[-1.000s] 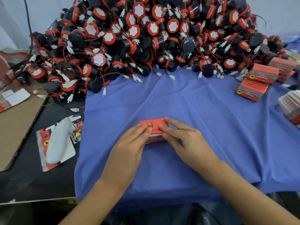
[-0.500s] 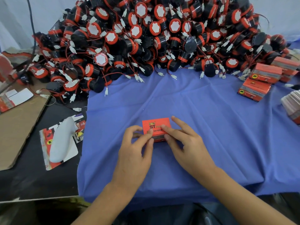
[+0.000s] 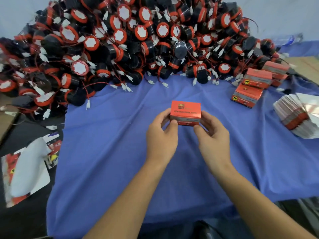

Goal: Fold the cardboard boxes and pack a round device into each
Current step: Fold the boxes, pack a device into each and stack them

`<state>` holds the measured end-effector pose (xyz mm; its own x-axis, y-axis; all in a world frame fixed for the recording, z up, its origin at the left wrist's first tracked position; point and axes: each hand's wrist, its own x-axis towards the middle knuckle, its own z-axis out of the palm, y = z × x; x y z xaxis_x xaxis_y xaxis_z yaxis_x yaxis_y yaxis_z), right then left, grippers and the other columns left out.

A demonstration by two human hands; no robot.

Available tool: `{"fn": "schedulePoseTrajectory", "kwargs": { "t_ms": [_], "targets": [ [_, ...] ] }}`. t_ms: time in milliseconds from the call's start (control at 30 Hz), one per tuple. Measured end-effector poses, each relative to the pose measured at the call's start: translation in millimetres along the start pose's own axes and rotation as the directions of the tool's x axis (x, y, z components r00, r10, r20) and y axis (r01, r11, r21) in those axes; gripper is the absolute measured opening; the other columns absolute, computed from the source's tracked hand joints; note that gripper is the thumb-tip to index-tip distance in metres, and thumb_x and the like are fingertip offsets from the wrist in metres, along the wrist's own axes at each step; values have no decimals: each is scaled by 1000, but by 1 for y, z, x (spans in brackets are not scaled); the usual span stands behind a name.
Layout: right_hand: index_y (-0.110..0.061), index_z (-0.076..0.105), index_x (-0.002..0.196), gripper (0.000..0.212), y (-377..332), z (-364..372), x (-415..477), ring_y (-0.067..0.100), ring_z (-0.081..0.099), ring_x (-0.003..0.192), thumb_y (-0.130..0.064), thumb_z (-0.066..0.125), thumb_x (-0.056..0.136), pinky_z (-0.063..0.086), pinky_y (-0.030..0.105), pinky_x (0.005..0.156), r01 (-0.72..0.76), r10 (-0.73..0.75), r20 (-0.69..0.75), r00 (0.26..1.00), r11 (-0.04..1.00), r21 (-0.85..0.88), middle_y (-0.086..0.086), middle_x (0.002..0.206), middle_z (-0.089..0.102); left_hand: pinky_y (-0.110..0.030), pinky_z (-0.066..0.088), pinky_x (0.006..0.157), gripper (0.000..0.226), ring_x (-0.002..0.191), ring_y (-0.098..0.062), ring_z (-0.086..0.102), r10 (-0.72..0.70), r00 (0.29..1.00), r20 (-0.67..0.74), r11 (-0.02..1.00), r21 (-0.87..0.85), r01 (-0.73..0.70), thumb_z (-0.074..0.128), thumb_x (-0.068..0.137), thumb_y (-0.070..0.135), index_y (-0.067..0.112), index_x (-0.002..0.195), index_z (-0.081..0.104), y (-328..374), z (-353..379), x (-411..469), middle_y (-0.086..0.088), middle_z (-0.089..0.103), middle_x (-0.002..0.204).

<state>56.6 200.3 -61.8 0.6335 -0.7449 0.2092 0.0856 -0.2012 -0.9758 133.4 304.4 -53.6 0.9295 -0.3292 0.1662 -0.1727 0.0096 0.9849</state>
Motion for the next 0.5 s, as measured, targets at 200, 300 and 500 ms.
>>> {"fn": "schedulePoseTrajectory", "kwargs": {
  "t_ms": [200,300,500],
  "targets": [
    [-20,68,124,54,-4,-41,61,8,67,117,14,49,87,51,37,108,-9,24,-212,977,998,69,-4,120,74,-1,45,78,61,89,24,58,-3,949,316,1000,10,-1,58,94,3,22,151,47,8,94,43,21,64,120],
    [-16,66,127,59,1,-61,96,13,68,114,16,45,82,54,39,103,-15,28,-299,954,999,45,0,120,73,-32,56,95,73,109,-13,66,-14,893,450,999,49,-9,58,90,0,29,155,39,8,143,65,6,67,125],
    [-12,45,152,73,17,-97,153,16,65,122,15,43,84,53,39,105,-124,114,-333,936,992,-9,4,135,66,-44,49,110,88,131,-21,56,-77,806,587,997,64,49,51,89,-7,32,163,20,4,213,105,-6,59,143]
  ]
}}
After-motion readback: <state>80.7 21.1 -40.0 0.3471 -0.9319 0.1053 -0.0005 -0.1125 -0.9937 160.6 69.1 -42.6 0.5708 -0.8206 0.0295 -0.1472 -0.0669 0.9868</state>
